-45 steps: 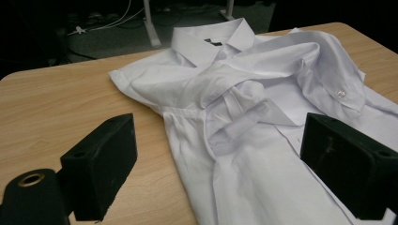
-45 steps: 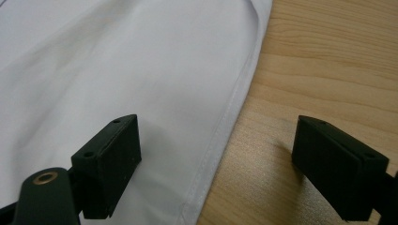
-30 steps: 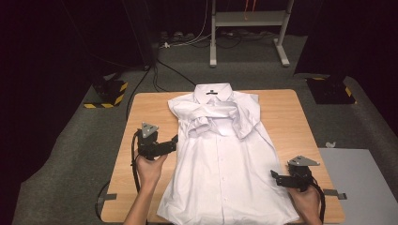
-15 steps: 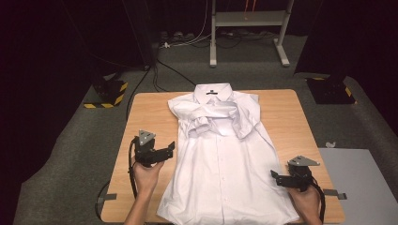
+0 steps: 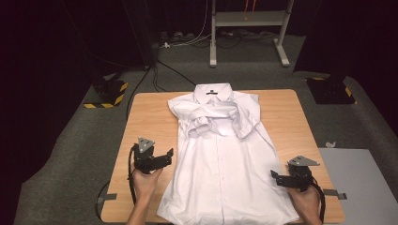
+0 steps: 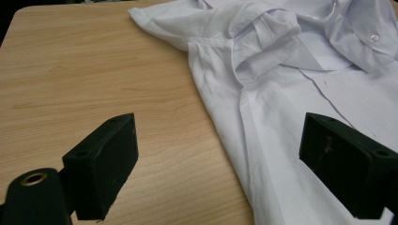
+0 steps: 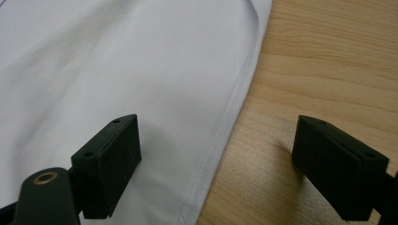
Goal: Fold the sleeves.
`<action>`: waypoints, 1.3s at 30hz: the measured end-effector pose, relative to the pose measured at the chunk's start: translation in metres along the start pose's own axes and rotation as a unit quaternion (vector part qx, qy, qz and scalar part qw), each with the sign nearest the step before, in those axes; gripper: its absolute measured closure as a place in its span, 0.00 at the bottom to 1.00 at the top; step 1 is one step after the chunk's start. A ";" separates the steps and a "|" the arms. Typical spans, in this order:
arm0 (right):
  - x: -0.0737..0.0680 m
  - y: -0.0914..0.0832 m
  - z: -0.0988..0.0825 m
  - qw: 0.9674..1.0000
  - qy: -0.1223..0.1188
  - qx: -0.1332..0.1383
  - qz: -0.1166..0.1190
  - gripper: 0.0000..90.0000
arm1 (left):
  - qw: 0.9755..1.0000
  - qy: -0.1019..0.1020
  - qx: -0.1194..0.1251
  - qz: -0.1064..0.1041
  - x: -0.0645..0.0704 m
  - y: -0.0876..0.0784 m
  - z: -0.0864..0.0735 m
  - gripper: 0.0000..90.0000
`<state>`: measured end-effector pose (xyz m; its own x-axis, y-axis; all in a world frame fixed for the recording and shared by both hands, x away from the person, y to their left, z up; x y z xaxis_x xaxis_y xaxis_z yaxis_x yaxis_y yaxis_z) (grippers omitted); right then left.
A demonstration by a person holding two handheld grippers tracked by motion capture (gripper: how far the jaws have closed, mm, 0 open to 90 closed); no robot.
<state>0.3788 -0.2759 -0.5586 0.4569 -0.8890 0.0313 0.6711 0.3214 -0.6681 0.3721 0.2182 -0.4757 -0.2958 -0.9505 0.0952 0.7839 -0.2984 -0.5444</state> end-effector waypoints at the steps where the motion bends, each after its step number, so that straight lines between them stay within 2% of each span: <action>1: 0.000 0.000 0.000 1.000 0.000 0.000 0.000 0.17 | 1.000 0.002 -0.002 0.002 0.000 0.000 -0.002 0.13; 12: 0.000 0.000 0.000 1.000 0.000 0.000 0.000 0.17 | 1.000 0.002 -0.025 0.018 -0.007 0.007 -0.024 0.14; 20: 0.000 0.000 0.000 1.000 0.000 0.000 -0.001 0.17 | 0.999 0.010 -0.041 0.030 -0.009 0.013 -0.037 0.14; 39: 0.000 0.000 0.000 1.000 0.001 0.000 -0.001 0.17 | 0.997 -0.011 -0.072 0.037 -0.011 0.035 -0.060 0.14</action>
<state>0.3790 -0.2759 -0.5586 0.4553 -0.8898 0.0308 0.6713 0.3204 -0.6683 0.3707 0.2237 -0.5458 -0.2265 -0.9717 0.0670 0.7162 -0.2127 -0.6647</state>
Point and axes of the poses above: each handheld gripper's, and its own axes: y roughly forward along the jaws, z roughly out of its top, x roughly to its right, the point moved 2 cm from there along y, roughly forward along the jaws, and after that the axes turned 2 degrees about -z, right-handed, at the moved point
